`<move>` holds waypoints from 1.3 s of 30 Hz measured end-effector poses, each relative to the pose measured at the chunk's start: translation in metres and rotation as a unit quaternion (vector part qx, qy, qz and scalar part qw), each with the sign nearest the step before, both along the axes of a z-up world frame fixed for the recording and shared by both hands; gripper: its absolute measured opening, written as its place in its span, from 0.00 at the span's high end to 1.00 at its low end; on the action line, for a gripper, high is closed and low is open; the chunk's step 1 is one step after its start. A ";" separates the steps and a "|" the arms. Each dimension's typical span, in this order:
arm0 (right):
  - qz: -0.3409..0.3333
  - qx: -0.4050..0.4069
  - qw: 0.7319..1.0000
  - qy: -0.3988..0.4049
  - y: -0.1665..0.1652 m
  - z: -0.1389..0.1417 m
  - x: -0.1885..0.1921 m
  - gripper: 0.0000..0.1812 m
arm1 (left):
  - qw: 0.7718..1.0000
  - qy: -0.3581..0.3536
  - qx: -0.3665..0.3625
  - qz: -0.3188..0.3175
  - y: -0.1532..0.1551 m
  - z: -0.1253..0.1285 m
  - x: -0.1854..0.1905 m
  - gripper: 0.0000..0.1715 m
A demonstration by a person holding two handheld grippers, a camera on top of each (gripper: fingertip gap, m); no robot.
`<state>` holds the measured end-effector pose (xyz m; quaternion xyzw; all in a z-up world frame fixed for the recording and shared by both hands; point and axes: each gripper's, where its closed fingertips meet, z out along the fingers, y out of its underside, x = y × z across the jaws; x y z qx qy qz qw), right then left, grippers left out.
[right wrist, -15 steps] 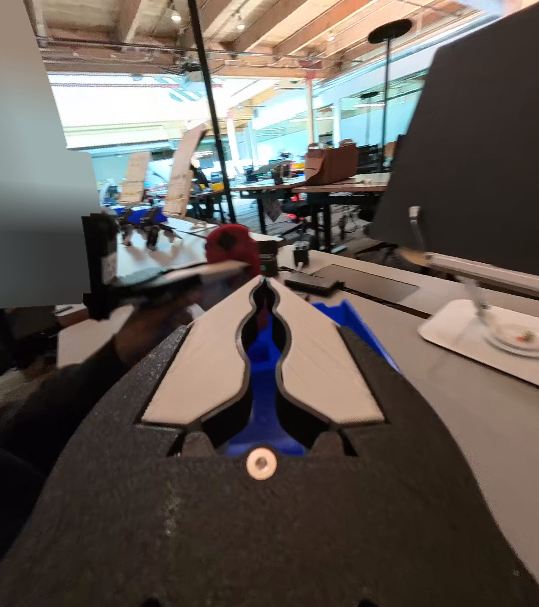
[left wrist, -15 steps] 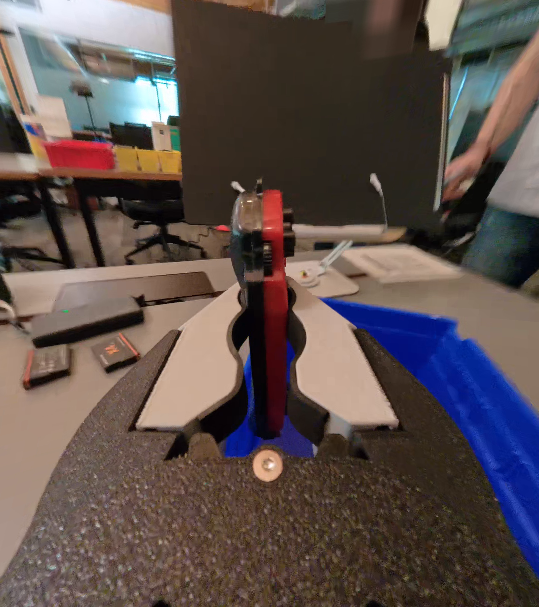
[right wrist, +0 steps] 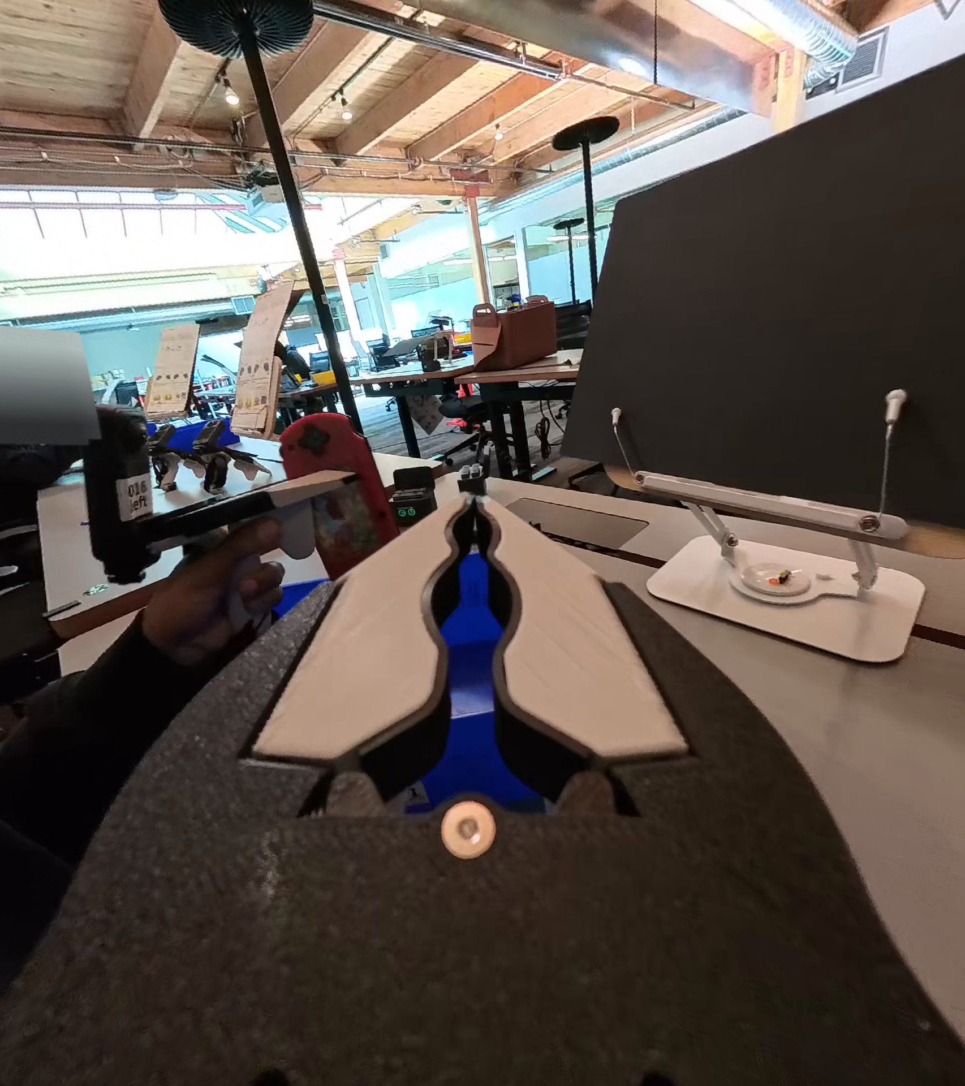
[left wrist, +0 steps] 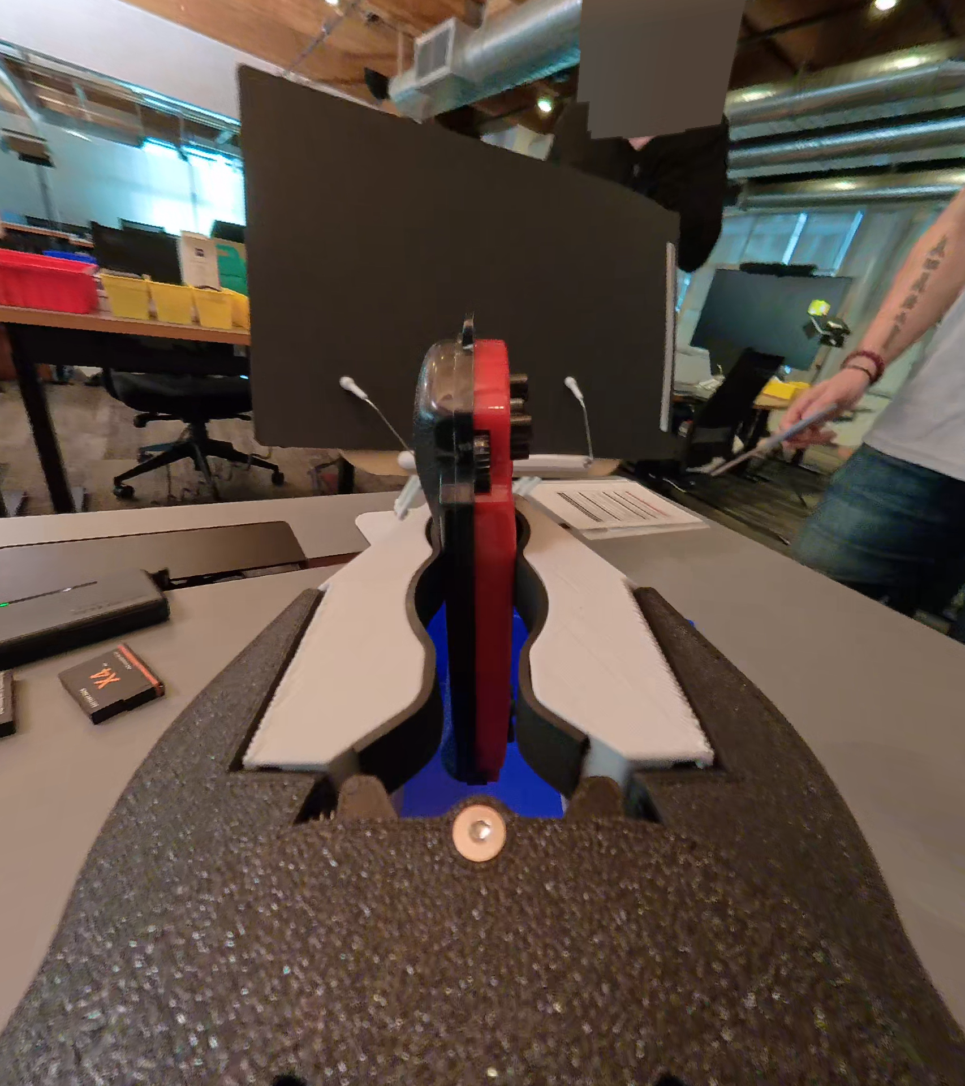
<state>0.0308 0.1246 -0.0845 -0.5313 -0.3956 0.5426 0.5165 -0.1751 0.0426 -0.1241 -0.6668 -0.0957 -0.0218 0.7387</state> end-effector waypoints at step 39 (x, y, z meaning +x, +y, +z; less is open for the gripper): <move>0.068 0.397 0.896 -0.188 -0.073 -0.070 -0.169 0.86 | 0.985 -0.067 -0.072 -0.142 0.027 -0.067 0.051 0.90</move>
